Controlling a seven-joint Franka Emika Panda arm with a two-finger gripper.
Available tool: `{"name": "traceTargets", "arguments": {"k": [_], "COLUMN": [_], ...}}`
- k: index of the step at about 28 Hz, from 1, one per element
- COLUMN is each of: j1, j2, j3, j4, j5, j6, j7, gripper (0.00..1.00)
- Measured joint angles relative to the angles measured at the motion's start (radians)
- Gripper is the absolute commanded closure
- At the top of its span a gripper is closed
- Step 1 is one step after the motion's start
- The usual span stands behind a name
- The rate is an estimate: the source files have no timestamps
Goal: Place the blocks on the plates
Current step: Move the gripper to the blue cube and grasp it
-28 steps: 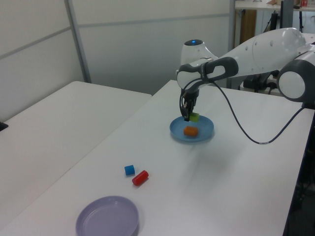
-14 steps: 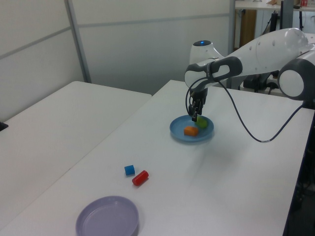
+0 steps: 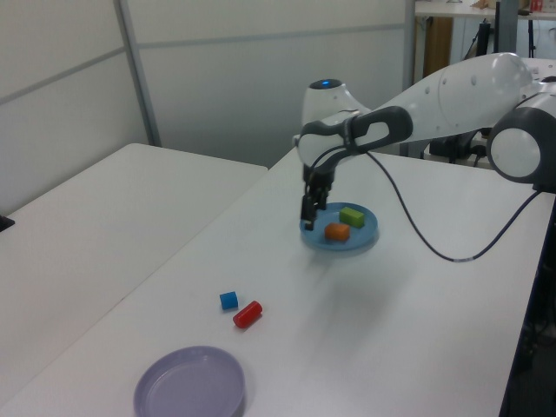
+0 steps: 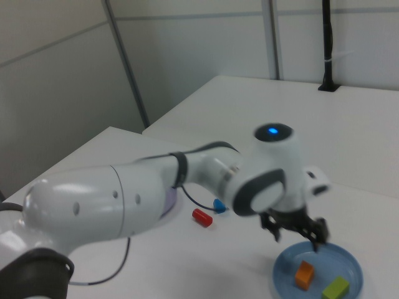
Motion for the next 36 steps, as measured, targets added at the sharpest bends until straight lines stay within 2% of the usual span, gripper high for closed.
{"name": "traceTargets", "arguments": {"k": [4,9,24,34,36], "j1": [0.093,0.173,0.366,0.401,0.401], "j2": [-0.010,-0.018,0.016,0.077,0.084], "j3": [0.002,0.003,0.004,0.003,0.001], "j4": [0.003,0.003,-0.003,-0.002,0.002], "j5": [0.000,0.000,-0.003,-0.015,-0.015], "j6": [0.000,0.000,0.031,0.156,0.167], "j7": [0.071,0.096,0.092,0.090,0.090], "gripper": [0.00,0.00,0.00,0.06,0.13]}}
